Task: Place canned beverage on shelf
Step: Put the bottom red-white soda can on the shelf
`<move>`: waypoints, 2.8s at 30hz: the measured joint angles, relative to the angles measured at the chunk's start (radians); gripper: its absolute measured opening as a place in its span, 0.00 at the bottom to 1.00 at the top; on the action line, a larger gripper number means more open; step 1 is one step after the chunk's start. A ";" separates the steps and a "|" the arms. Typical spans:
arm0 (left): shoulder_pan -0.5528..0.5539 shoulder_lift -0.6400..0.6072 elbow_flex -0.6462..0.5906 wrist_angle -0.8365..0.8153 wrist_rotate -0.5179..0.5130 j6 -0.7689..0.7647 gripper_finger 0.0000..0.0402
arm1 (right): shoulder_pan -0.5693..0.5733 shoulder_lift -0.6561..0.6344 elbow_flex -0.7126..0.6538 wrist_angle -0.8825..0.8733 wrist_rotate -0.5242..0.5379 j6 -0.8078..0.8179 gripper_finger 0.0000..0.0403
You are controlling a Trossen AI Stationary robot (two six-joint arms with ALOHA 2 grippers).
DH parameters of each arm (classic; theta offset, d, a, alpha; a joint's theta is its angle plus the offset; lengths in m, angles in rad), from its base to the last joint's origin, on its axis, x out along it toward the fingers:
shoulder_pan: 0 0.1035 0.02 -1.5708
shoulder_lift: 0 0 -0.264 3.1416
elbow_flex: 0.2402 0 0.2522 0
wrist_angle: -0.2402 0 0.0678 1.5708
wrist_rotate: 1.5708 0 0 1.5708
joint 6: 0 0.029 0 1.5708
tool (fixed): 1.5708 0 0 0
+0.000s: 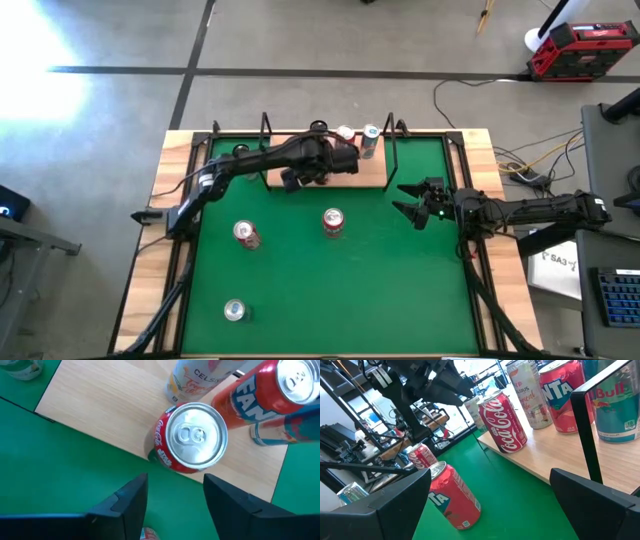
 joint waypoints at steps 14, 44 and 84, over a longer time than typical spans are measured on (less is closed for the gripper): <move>0.048 0.000 0.000 0.031 0.052 0.027 0.67 | 0.000 0.000 0.000 0.000 0.000 0.000 0.99; 0.124 0.093 -0.014 0.095 0.150 -0.066 0.92 | 0.000 0.000 0.000 0.000 0.000 0.000 0.99; 0.138 0.059 -0.013 0.015 0.144 0.433 0.72 | 0.000 0.000 0.000 0.000 0.000 0.000 0.99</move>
